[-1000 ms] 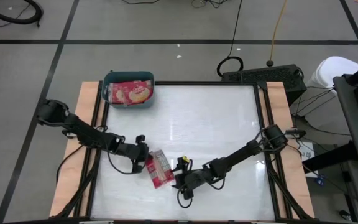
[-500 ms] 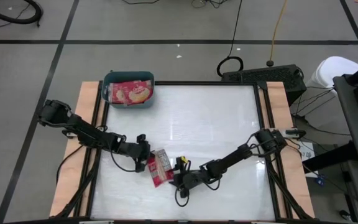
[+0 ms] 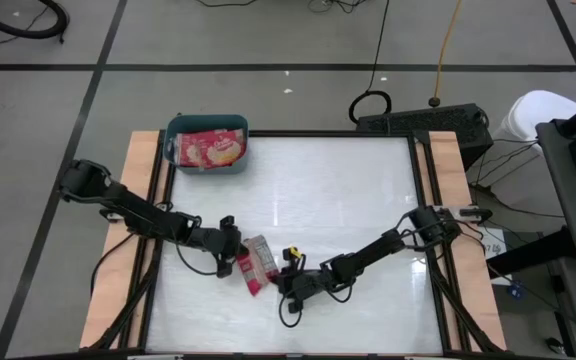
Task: Sort popcorn bags into baskets
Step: Put the red popcorn bag into the blue bin
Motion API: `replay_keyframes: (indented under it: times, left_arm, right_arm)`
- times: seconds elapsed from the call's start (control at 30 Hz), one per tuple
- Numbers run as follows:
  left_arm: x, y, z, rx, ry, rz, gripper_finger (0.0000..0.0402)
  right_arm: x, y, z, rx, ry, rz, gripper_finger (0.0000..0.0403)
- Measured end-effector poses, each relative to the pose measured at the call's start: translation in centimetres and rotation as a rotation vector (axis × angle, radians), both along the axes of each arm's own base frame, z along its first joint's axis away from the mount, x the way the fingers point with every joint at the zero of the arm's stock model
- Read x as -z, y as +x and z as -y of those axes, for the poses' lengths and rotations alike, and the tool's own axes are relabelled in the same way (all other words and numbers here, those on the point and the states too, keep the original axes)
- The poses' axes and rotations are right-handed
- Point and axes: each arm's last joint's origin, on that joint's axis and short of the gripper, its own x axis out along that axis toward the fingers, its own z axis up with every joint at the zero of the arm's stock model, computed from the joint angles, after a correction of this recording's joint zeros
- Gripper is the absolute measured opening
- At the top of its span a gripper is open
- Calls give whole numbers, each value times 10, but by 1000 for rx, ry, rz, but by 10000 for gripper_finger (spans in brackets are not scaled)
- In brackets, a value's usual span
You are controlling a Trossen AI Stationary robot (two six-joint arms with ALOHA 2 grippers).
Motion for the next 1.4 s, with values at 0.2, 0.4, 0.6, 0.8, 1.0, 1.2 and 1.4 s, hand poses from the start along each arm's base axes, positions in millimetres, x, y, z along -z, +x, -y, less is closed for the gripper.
replay_keyframes:
  times: [0.2,0.4,0.6,0.8,1.0,1.2,1.4]
  left_arm:
    - [-38,1,7,67,49,193,33]
    - [-70,-13,21,69,117,363,107]
    - [-77,-28,41,92,175,423,180]
    - [-68,-34,58,100,215,411,234]
    - [-60,-27,66,74,306,444,270]
    - [-60,-23,67,37,477,482,292]
    - [-59,-23,66,30,489,472,311]
  right_arm:
    - [-14,-1,-1,25,53,25,3]
    - [-41,-3,0,45,120,73,1]
    - [-66,-8,7,100,205,76,1]
    - [-85,-11,19,126,214,84,0]
    - [-97,-11,30,123,267,79,0]
    - [-101,-10,45,146,302,55,0]
    - [-102,-7,59,139,341,37,0]
